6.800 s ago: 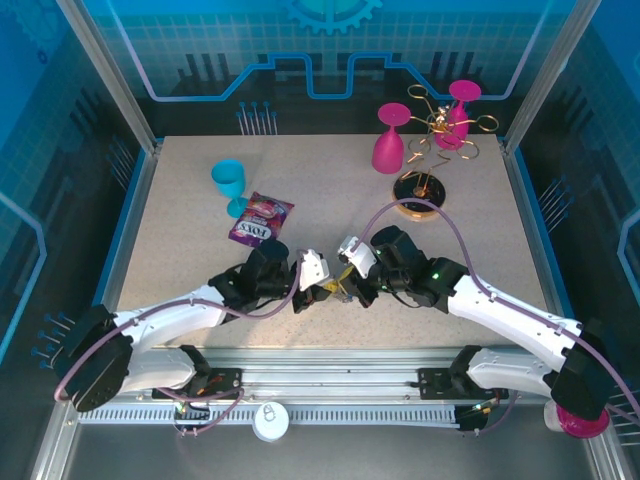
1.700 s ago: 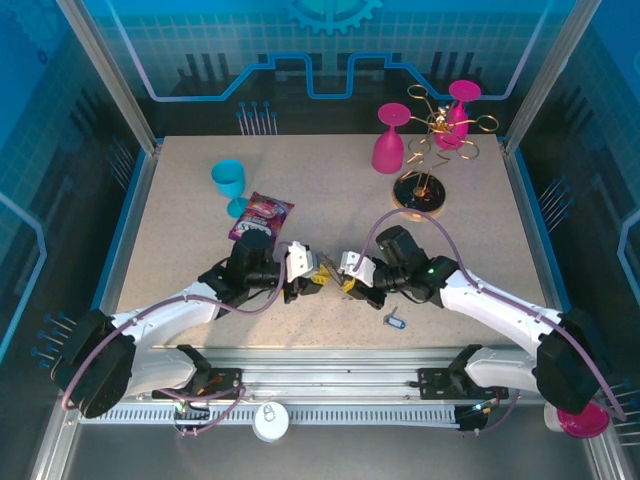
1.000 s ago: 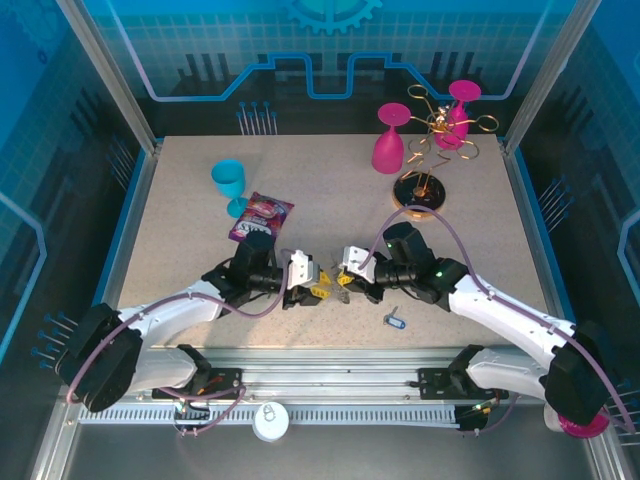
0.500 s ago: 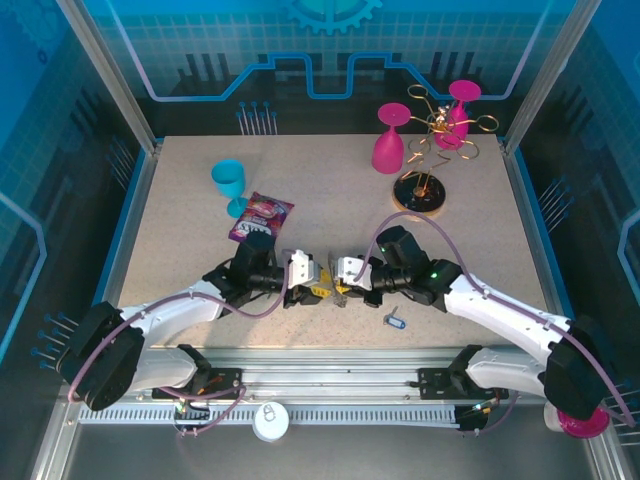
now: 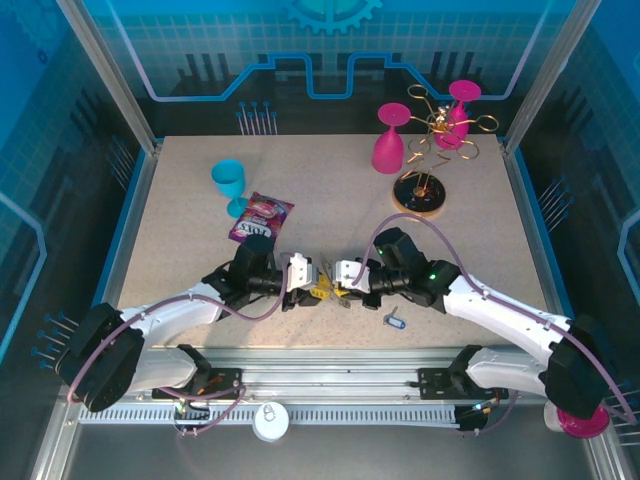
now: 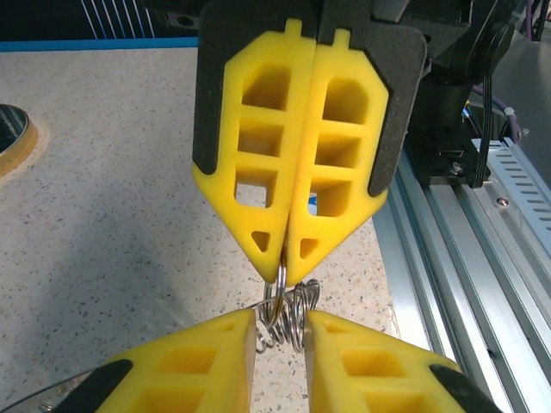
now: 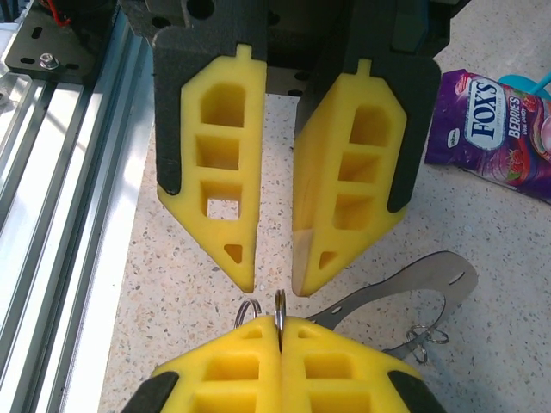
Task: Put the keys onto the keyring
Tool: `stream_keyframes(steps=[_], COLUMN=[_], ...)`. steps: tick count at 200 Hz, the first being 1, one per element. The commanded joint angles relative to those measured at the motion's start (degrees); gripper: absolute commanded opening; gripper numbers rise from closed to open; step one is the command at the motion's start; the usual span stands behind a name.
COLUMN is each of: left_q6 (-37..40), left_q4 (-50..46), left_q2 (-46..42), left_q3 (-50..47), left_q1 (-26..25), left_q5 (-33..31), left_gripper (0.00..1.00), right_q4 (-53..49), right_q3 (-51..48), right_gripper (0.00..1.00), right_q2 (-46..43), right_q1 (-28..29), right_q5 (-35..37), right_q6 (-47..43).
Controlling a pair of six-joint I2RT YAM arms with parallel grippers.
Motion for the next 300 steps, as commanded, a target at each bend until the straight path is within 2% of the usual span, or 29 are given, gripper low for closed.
stream_keyframes(steps=[1,53,138,194,212,228,257,300], left_q6=[2.10,2.69,3.09,4.49,4.58,4.76,5.03,6.89], left_q4=[-1.52,-2.43,-2.52,-1.55,-0.92,-0.34,0.85,3.05], left_q2=[0.23,0.32,0.25,-0.14,-0.43,-0.64,-1.00,-1.06], left_q3=[1.18,1.44,1.53,0.84,0.63,0.33,-0.30,-1.81], left_q1=[0.37,0.34,0.35,-0.10,-0.06,-0.05,-0.07,-0.09], left_q5=[1.97,1.88,2.19,1.65,1.33,1.28,1.92,4.88], left_gripper=[0.22,0.23,0.16,0.00,0.00,0.00,0.00,0.00], right_q4=[0.74,0.70,2.95,0.80,-0.09,0.88,4.02,6.60], right_q3=[2.26,2.77,3.91,4.28,3.56,1.01,-3.71,-4.16], right_gripper=[0.00,0.00,0.00,0.00,0.22,0.29,0.27,0.20], right_q2=[-0.38,0.07,2.63,2.11,-0.39,-3.98,-8.49,-6.12], right_q1=[0.84,1.54,3.60,3.72,2.04,-0.20,-1.76,-0.92], right_q5=[-1.96,-3.18,-2.56,-0.39,-0.04,-0.79,-1.85,-3.08], right_q6=[-0.32,0.20,2.60,3.49,4.95,6.57,6.99,5.66])
